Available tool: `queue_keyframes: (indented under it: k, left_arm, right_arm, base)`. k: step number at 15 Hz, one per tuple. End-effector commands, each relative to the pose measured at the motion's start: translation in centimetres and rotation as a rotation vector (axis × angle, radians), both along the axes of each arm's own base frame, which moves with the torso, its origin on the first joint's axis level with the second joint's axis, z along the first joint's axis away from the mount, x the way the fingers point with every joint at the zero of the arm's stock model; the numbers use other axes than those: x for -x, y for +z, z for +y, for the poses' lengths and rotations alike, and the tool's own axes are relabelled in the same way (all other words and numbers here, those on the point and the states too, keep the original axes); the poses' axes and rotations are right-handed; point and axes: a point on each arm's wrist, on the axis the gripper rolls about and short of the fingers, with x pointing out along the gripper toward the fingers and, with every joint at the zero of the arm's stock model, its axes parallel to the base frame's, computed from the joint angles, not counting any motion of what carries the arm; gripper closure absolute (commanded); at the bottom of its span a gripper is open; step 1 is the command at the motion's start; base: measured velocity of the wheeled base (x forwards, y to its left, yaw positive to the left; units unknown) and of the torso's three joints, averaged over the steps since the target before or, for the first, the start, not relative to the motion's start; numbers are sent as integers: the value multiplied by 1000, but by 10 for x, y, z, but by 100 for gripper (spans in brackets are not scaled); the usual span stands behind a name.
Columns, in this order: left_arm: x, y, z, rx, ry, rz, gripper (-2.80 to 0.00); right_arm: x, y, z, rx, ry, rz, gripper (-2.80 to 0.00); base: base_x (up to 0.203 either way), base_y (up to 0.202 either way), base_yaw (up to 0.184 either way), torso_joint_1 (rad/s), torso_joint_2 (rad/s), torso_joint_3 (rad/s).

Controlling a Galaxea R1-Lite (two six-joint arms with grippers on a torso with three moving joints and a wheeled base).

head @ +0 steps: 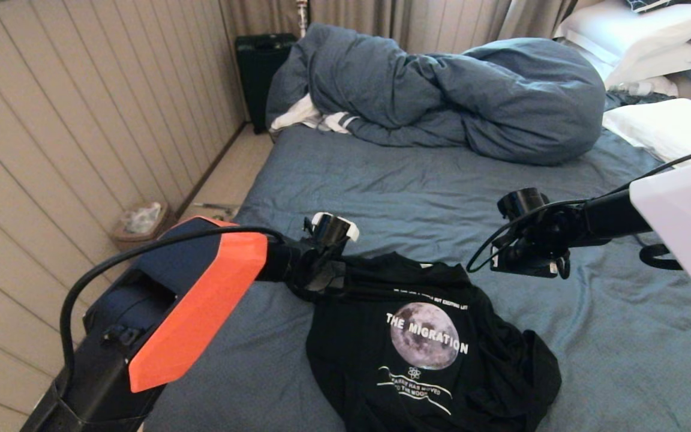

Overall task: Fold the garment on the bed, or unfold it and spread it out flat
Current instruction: Unford the black T-shirt

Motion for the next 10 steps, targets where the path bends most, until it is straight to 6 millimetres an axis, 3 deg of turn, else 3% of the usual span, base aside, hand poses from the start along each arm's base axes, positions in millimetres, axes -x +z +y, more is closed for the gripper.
queue_keyframes:
  k: [1, 3, 5, 7, 10]
  left_arm:
    - [5, 35, 5, 40, 3, -50, 0]
    - [12, 59, 12, 63, 1, -74, 0]
    - [17, 64, 14, 63, -4, -73, 0]
    - [22, 54, 9, 48, -18, -50, 0]
    - [40, 36, -7, 17, -65, -3, 0]
  right_arm:
    - [12, 18, 15, -29, 32, -31, 0]
    - [24, 17, 25, -73, 65, -6, 0]
    - [38, 14, 31, -116, 111, 33, 0]
    - [52, 13, 46, -159, 179, 66, 0]
    - [77, -5, 88, -177, 286, 142, 0]
  base:
    - [0, 0, 0, 0, 0, 0]
    - [0, 0, 0, 0, 0, 0]
    - [0, 0, 0, 0, 0, 0]
    - [0, 0, 0, 0, 0, 0]
    - [0, 0, 0, 0, 0, 0]
